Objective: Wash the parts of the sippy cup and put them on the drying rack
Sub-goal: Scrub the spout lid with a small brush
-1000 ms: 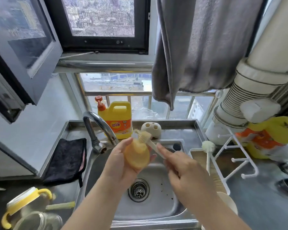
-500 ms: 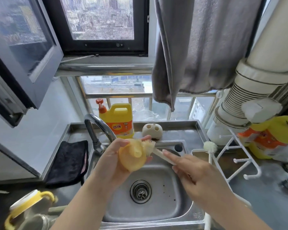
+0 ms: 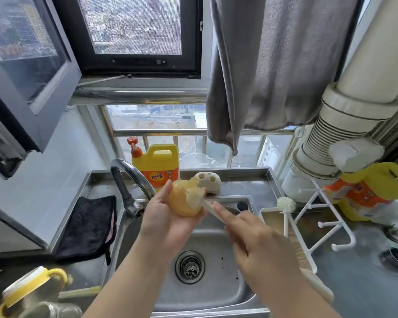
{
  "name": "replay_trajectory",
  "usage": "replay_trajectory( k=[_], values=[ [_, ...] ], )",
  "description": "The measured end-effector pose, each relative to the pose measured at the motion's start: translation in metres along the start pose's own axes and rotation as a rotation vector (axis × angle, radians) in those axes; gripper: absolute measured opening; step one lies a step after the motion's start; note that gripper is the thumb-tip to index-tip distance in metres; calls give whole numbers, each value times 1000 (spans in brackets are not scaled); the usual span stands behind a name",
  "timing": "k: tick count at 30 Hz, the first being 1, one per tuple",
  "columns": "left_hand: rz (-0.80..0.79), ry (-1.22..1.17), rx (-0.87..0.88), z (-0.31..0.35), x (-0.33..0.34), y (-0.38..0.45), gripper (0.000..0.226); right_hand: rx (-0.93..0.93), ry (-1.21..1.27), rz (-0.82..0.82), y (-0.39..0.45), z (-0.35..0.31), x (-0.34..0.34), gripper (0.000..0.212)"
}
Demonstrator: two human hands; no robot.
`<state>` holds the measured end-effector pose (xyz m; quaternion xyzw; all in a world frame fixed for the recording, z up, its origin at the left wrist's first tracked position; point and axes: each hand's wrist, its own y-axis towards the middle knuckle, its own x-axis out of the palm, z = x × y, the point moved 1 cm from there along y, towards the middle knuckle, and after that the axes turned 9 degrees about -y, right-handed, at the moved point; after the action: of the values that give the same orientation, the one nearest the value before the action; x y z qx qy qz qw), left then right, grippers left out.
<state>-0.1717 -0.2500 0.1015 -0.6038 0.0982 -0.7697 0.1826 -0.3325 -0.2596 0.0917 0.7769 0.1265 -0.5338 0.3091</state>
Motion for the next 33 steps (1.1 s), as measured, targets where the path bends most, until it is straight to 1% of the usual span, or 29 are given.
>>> replay_trajectory(
  k=[3, 7, 8, 12, 14, 18, 20, 22, 24, 25, 27, 29, 32, 33],
  values=[
    [50, 53, 24, 2, -4, 7, 40, -40, -56, 18, -8, -2, 2, 54],
    [0, 177, 34, -10, -10, 12, 30, 13, -74, 59, 8, -3, 1, 55],
    [3, 179, 61, -10, -11, 13, 32, 12, -60, 52, 8, -3, -1, 54],
    [17, 236, 194, 0, -16, 15, 56, -39, -4, -22, -15, -6, -5, 55],
    [20, 262, 210, -2, -19, 16, 58, -31, -11, -35, -11, -5, -3, 54],
    [20, 291, 172, -7, -23, 16, 56, 30, -13, -16, 11, -9, -3, 58],
    [12, 279, 164, -3, -25, 18, 53, -1, -20, -40, 5, -12, -4, 55],
    [26, 267, 174, 3, -27, 20, 38, -9, 13, -97, -8, -16, -3, 56],
    [29, 268, 165, 6, -30, 20, 21, 10, -2, -101, -9, -16, -3, 55],
    [23, 263, 155, 5, -31, 20, 17, 13, -25, -106, -4, -16, -4, 54],
    [-4, 241, 140, 2, -31, 18, 28, 39, -65, -138, 11, -16, -7, 54],
    [-24, 257, 164, 1, -29, 16, 39, 38, -70, -120, 18, -11, -5, 57],
    [-44, 366, 278, 8, -30, 17, 39, 34, 50, -151, 5, -11, -9, 57],
    [-48, 410, 312, 11, -33, 17, 36, 28, 44, -139, -3, -11, -8, 56]
  ],
)
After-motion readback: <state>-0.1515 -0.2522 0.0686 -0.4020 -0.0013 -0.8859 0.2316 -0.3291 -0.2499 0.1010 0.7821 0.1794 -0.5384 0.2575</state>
